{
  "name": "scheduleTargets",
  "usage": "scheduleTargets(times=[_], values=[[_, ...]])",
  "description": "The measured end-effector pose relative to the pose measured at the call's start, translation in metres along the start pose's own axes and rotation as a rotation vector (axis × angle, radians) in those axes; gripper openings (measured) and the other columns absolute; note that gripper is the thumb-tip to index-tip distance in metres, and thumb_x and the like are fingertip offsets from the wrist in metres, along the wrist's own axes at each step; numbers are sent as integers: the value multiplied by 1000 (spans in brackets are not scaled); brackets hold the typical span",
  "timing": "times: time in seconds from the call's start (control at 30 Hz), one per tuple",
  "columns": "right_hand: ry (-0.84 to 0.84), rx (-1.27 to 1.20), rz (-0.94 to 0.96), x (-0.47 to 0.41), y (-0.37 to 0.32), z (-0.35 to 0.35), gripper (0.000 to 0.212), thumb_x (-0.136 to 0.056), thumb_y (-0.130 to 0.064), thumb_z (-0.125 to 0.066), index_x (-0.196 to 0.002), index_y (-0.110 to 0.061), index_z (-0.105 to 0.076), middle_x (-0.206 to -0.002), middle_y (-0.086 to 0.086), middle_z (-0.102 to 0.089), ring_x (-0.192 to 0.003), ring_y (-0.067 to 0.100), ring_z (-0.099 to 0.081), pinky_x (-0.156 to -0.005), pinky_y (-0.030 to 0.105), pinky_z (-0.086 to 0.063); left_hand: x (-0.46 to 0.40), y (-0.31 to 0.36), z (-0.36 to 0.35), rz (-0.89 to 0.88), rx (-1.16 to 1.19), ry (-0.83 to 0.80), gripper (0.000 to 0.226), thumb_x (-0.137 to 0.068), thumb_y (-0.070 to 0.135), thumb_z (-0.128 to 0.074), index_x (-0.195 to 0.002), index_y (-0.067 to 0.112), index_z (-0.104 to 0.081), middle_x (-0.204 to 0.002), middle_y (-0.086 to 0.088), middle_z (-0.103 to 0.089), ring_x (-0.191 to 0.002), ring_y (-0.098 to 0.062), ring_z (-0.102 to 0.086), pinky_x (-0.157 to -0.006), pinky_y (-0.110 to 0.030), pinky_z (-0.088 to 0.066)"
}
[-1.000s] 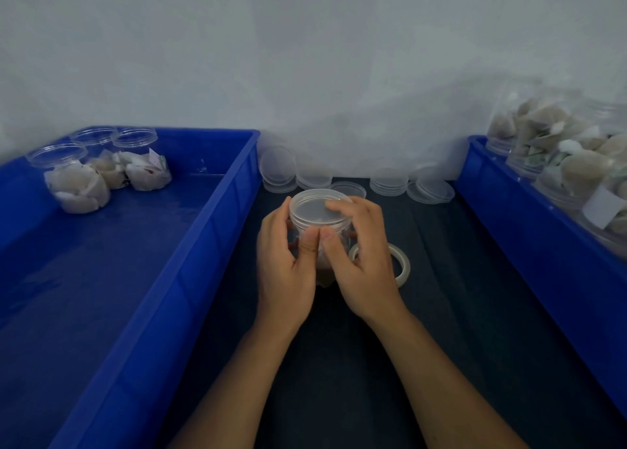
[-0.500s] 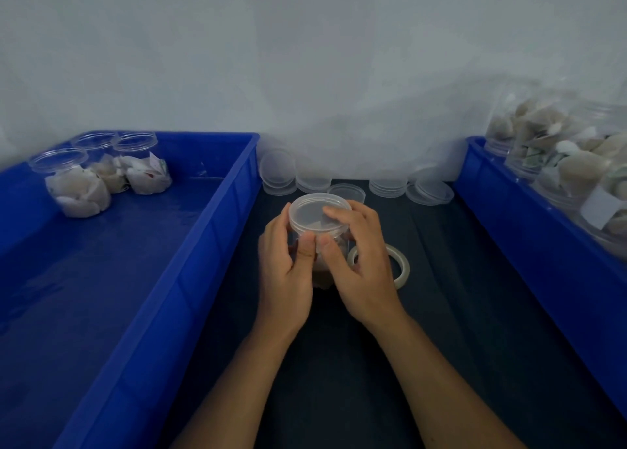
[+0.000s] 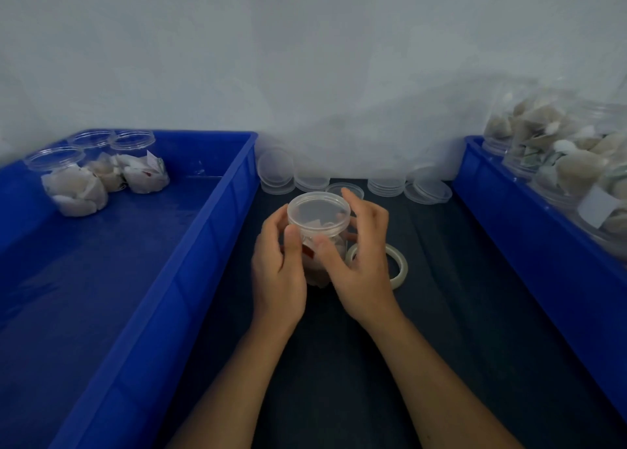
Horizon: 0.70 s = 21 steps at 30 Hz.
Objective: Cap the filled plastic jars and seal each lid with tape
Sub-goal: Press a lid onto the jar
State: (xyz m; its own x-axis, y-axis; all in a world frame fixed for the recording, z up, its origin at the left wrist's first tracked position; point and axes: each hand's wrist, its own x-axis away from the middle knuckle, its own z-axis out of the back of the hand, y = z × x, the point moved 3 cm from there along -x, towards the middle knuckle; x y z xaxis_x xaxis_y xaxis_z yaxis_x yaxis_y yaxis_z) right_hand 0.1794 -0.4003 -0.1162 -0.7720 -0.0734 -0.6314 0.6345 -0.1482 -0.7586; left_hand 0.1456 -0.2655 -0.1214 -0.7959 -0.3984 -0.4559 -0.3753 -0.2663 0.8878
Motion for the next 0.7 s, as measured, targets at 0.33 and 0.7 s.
scheduleTargets(times=[0.33, 0.7], values=[[37, -140, -145, 0, 0, 0, 59, -85, -48, -78, -135, -33, -51, -134, -16, -60, -124, 11, -62, -99, 26, -54, 1, 4, 1, 19, 25, 21, 36, -108, 49, -49, -139, 33, -59, -126, 29, -67, -119, 6, -63, -91, -16, -54], [8, -153, -156, 0, -2, -1, 62, -85, -46, -78, -137, -33, -47, -133, -20, -59, -125, 10, -62, -98, 22, -52, 1, 5, 4, 19, 37, 44, 34, -106, 47, -51, -136, 32, -62, -124, 27, -69, -116, 4, -67, -90, -15, -55]])
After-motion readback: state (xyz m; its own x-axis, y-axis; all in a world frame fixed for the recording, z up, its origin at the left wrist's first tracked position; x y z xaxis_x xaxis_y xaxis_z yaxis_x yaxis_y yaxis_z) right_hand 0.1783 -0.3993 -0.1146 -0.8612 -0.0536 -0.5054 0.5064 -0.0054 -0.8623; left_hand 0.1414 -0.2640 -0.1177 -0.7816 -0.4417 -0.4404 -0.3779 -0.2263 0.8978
